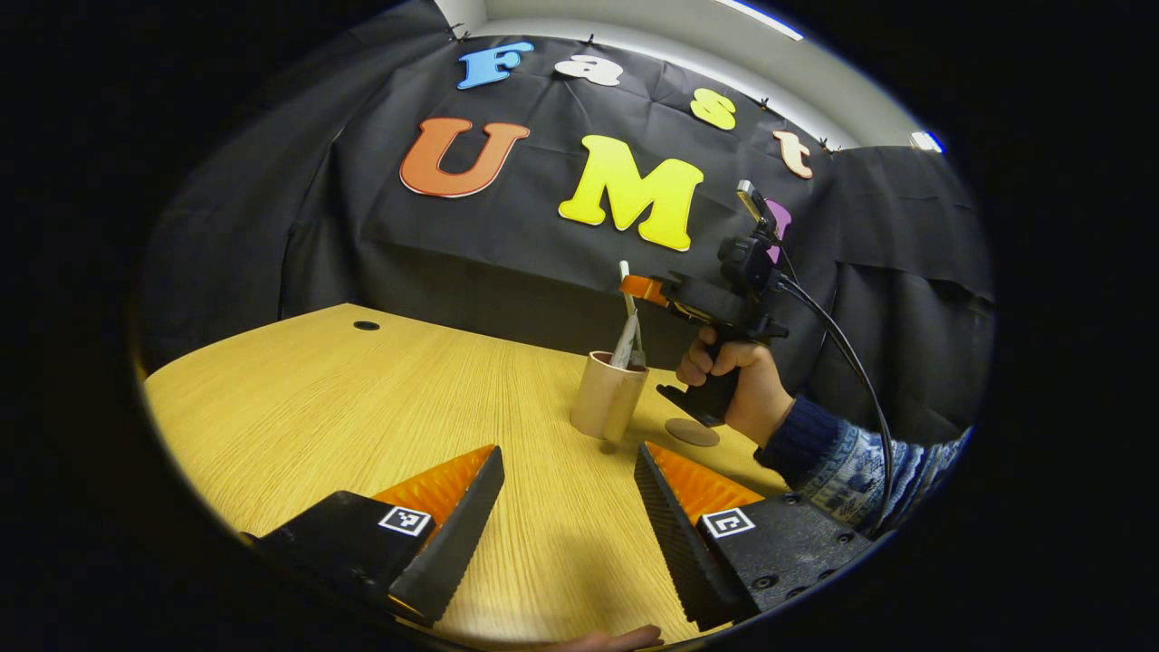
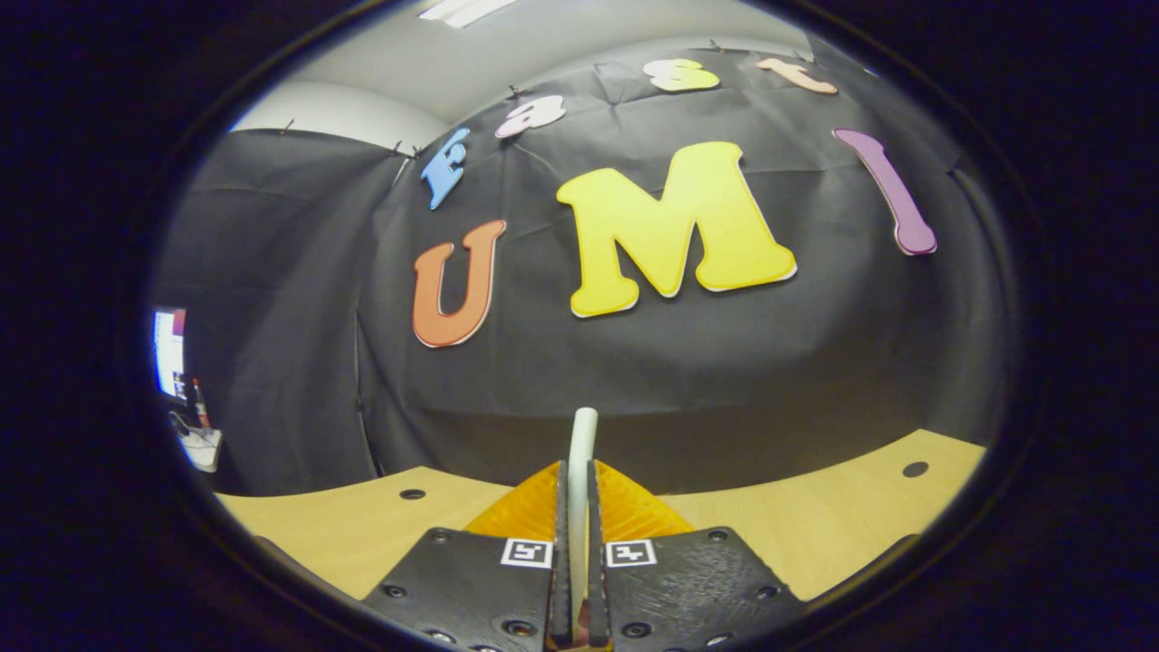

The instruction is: Put the toothbrush and toothpaste on the desktop into the cup, then pick up the cup and place it on the coaster on the desktop.

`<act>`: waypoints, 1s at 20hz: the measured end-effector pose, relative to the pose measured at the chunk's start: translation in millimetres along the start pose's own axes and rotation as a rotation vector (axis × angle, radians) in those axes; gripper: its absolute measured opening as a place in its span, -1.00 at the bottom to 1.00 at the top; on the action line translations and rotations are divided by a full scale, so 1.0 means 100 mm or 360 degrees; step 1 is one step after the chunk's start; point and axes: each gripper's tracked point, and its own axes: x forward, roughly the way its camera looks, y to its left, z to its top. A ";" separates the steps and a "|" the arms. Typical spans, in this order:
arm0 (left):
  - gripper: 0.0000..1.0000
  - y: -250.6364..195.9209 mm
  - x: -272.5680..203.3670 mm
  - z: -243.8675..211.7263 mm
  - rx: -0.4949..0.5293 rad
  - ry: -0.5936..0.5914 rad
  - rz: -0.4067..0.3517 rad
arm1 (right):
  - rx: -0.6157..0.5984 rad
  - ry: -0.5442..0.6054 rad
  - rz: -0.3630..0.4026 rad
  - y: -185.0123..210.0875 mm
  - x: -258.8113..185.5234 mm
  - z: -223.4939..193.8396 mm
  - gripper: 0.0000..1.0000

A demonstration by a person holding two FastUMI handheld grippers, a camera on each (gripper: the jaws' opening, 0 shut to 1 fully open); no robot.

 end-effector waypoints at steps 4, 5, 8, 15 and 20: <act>0.85 -0.04 -0.03 0.04 0.0034 -0.0014 0.0008 | 0.0029 0.0023 0.0018 0.02 -0.04 -0.02 -0.84; 0.86 -0.05 -0.04 0.05 0.0044 -0.0019 0.0011 | 0.0040 0.0035 0.0037 0.06 -0.06 -0.02 -0.83; 0.85 -0.08 -0.01 0.08 0.0066 -0.0019 0.0022 | 0.0034 0.0049 0.0077 0.11 -0.20 0.04 -0.44; 0.85 -0.26 0.34 0.34 0.0033 0.0102 0.0059 | -0.0029 0.0040 0.0160 0.10 -0.72 0.38 0.83; 0.85 -0.48 0.80 0.56 0.0125 0.0278 0.0033 | -0.0164 0.0021 0.0090 -0.11 -1.24 0.66 0.92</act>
